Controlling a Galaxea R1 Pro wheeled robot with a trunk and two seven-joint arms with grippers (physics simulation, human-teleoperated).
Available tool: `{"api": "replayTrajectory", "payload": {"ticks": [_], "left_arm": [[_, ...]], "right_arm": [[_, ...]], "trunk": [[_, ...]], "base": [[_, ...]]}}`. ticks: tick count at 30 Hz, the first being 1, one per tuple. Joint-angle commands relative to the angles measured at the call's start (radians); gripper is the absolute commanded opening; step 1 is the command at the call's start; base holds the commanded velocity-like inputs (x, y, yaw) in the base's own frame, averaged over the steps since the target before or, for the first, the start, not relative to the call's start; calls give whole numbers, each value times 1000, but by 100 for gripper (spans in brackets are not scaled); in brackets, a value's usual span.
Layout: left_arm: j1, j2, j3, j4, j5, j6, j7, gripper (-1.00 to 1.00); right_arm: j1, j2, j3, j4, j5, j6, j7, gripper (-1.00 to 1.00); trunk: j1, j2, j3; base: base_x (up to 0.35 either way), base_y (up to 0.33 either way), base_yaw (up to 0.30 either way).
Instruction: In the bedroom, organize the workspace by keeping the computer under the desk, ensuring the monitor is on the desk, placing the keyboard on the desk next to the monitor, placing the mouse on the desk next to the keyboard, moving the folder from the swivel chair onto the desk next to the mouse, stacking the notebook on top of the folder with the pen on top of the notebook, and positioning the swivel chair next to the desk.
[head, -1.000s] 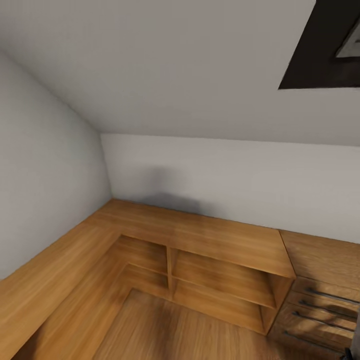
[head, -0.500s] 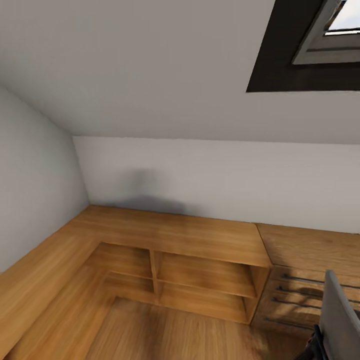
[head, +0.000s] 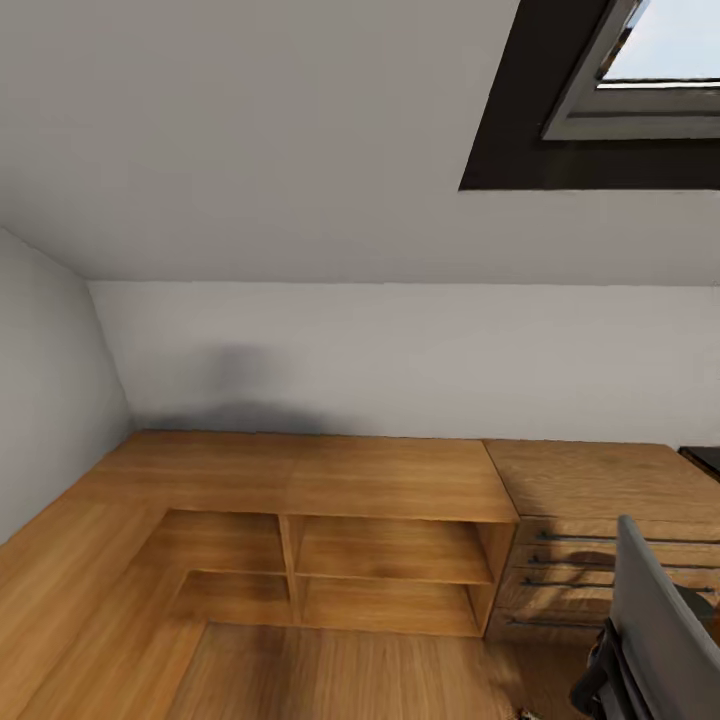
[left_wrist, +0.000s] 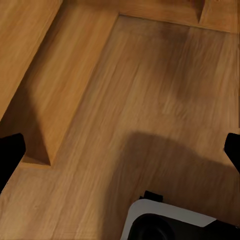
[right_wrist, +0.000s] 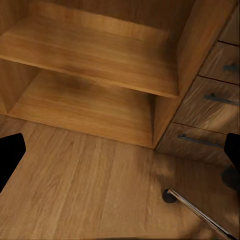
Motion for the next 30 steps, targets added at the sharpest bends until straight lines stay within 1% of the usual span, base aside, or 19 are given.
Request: {"api": "replayTrajectory", "payload": {"ticks": [1,9,13,22,30], "left_arm": [[0,1,-9,-2,8,-1,6,100],[0,1,-9,-2,8,-2,6,100],[0,1,-9,-2,8,-1,6,100],[0,1,-10,-2,5,-2,5,100],[0,1,-11,-2,4,-2,5,100]], "right_arm": [[-1,0,5,2,7,-2,-10,100],[-1,0,5,1,7,-2,-11,100],[-1,0,5,1,7,-2,-11,100],[-1,0,5,0,7,-2,-11,100],[-1,0,5,0,7,-2,-11,100]], "trunk": [[1,-2,-1],[1,-2,4],[1,-2,7],[1,-2,12],[1,-2,17]], "base": [[9,36,-278],[3,13,-278],[60,111,-278],[154,263,-278],[224,274,-278]]}}
